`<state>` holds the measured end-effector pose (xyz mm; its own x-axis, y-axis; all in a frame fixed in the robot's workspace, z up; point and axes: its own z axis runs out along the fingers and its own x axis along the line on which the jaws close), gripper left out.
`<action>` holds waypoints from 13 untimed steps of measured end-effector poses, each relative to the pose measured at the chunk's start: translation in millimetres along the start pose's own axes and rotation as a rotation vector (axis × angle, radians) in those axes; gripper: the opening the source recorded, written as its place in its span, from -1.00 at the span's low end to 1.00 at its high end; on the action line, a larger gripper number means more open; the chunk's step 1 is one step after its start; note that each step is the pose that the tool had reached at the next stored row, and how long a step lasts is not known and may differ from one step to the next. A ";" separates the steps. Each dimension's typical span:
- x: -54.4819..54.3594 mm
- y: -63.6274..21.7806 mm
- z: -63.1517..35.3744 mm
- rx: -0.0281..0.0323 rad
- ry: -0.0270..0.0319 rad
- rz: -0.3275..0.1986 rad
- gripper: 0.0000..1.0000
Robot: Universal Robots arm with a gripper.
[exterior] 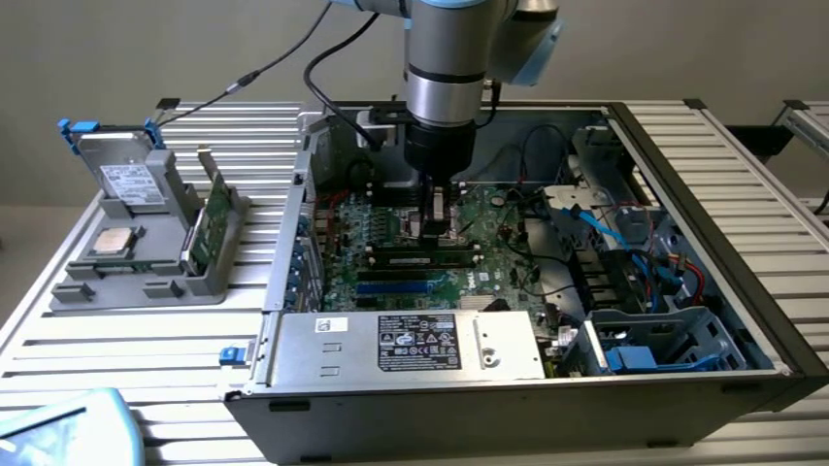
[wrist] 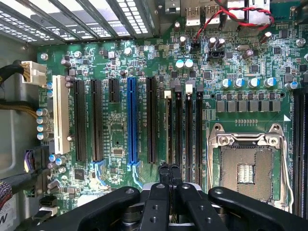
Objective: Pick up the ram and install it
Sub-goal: 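Press down the ram until it locks into place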
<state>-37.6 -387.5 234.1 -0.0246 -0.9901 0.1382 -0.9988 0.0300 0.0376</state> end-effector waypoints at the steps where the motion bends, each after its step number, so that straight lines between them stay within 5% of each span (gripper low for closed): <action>1: 0.0 0.0 0.0 0.0000 0.0001 0.000 -0.79; 9: 0.0 0.0 0.0 -0.0006 -0.0002 0.004 -0.79; 13: 0.0 0.0 0.0 -0.0069 -0.0022 0.056 -0.79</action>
<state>-37.6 -387.5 234.2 -0.0800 -0.9872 0.1382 -0.9956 0.0858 0.0367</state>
